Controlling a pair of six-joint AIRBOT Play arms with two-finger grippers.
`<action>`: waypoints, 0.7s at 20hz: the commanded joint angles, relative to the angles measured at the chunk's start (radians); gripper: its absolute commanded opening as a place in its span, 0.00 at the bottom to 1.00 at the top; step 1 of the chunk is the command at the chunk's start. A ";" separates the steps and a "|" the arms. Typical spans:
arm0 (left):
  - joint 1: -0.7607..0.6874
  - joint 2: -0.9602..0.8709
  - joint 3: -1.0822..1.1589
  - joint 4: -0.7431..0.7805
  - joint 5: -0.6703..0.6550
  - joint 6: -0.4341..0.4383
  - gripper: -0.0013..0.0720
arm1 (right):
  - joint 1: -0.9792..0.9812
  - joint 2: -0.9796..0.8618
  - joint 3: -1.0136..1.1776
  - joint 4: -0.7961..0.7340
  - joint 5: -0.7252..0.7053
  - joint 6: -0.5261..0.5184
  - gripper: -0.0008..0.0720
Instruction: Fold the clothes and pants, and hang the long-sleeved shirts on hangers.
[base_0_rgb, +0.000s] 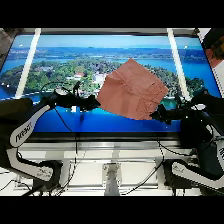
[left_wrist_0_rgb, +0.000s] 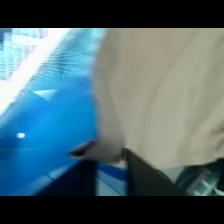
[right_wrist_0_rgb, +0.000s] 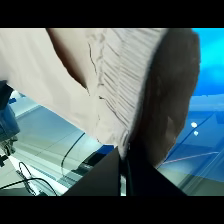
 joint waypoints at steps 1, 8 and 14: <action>0.005 0.001 0.002 -0.008 0.005 -0.003 0.03 | 0.000 0.001 0.000 0.000 0.000 0.001 0.03; 0.001 0.082 0.003 -0.004 0.023 0.143 0.03 | -0.001 0.019 -0.017 -0.023 0.111 -0.019 0.02; -0.026 0.412 -0.023 0.421 0.021 -0.032 0.03 | -0.001 0.211 -0.162 0.071 0.290 -0.045 0.02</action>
